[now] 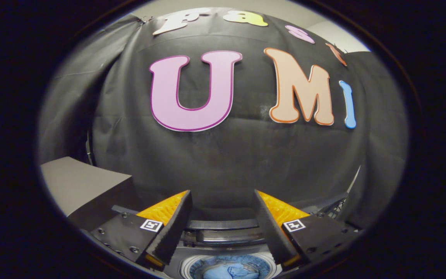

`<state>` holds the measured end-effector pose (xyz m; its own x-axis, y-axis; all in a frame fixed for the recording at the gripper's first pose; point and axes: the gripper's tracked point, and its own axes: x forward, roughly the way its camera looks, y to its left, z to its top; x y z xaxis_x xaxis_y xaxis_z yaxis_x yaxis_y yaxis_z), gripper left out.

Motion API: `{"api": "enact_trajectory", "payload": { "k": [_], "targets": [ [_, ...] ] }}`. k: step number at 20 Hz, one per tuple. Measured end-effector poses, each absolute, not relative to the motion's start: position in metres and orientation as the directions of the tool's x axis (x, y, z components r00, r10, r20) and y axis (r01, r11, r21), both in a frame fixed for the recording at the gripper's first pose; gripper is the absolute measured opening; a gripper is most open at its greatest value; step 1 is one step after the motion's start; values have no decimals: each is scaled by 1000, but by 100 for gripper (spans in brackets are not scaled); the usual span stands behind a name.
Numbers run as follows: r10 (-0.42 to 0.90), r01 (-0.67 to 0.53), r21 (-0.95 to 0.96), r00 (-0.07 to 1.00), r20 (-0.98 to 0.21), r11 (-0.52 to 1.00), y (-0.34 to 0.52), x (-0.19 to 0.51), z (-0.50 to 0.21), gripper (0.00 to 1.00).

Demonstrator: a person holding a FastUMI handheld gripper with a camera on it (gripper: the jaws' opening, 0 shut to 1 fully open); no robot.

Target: Put the clothes into the washing machine and then close the washing machine lid.

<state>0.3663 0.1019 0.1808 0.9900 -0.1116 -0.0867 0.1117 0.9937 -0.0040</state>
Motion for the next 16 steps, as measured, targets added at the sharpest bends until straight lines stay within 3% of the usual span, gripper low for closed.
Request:
{"api": "enact_trajectory", "payload": {
  "k": [16],
  "targets": [
    [-11,17,40,987,-162,999,110,286,127,97]
  ]
}}
